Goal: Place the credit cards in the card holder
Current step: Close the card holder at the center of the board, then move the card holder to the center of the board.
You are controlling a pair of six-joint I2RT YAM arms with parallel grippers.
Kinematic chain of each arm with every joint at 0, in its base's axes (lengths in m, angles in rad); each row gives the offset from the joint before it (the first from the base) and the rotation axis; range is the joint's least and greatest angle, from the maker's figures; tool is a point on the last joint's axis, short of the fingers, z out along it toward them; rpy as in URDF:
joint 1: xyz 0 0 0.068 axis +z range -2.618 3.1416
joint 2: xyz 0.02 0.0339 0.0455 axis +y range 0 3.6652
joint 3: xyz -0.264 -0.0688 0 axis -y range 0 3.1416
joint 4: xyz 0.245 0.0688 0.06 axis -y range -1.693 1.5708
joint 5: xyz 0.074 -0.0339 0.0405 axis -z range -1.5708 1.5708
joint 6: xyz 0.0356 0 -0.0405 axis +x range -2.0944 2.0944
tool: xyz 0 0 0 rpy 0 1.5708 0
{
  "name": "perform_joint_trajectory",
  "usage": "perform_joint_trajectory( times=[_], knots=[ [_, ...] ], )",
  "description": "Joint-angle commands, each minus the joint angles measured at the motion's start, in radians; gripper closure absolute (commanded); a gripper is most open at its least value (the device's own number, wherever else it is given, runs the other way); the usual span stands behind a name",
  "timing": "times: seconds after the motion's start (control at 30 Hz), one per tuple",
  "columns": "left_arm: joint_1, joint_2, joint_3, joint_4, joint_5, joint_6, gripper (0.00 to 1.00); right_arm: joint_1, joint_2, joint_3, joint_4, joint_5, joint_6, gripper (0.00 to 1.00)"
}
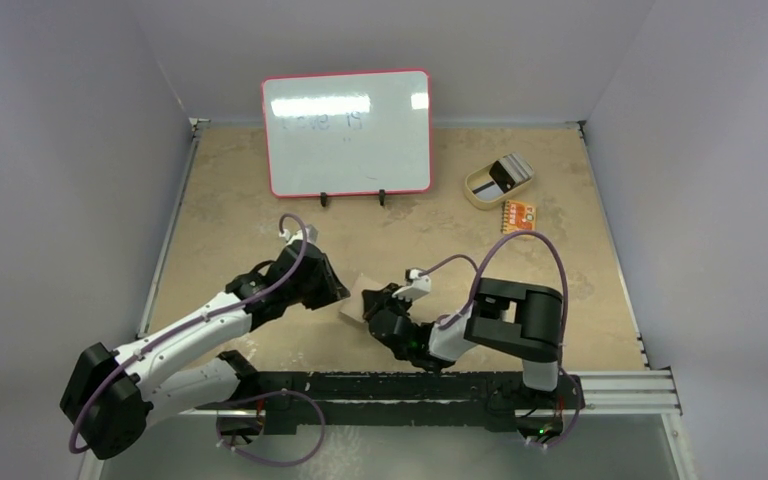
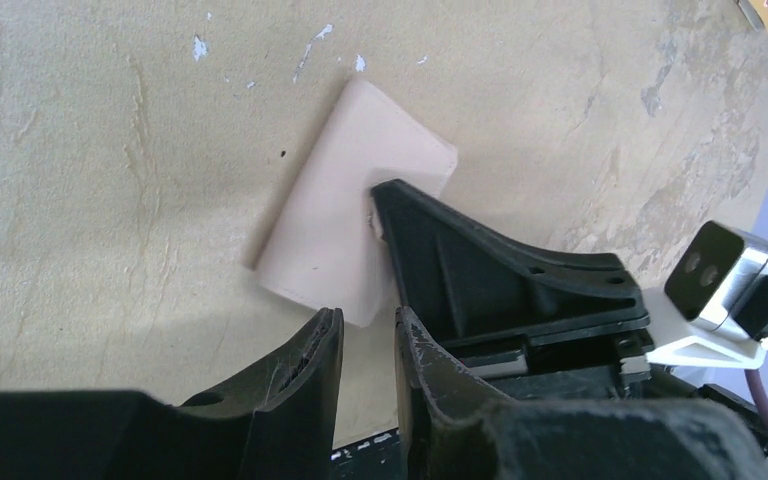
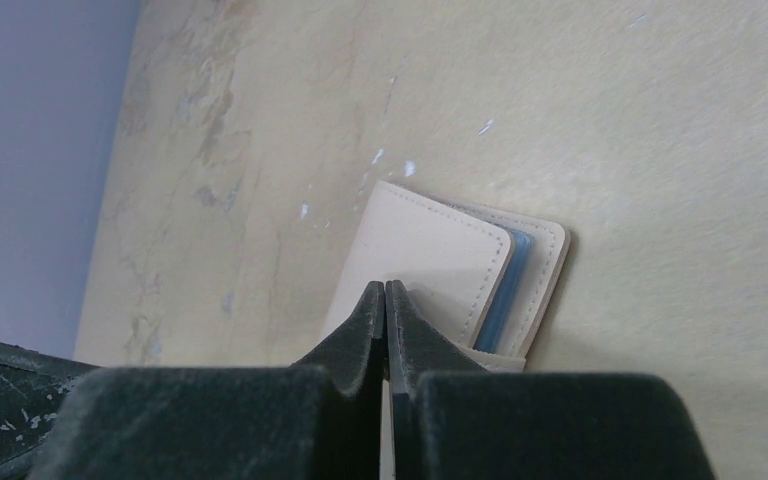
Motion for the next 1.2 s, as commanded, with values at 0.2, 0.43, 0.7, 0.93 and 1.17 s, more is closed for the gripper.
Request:
perform_joint_trajectory(
  times=[0.2, 0.43, 0.7, 0.93, 1.17],
  knots=[
    [0.008, 0.021, 0.039, -0.012, -0.076, 0.048, 0.73, 0.063, 0.09, 0.11, -0.867, -0.141, -0.049, 0.77],
    [0.057, 0.034, 0.062, -0.074, -0.121, 0.092, 0.71, 0.001, -0.156, 0.235, -0.975, -0.12, -0.222, 0.47],
    [0.093, 0.047, -0.023, 0.092, 0.055, 0.095, 0.69, -0.214, -0.416, 0.181, -0.871, -0.38, -0.443, 0.49],
    [0.086, 0.144, -0.075, 0.304, 0.194, 0.032, 0.68, -0.295, -0.534, 0.228, -1.004, -0.532, -0.406, 0.55],
    [0.071, 0.236, -0.026, 0.393, 0.234, 0.079, 0.7, -0.33, -0.61, 0.167, -1.065, -0.646, -0.305, 0.64]
  ],
)
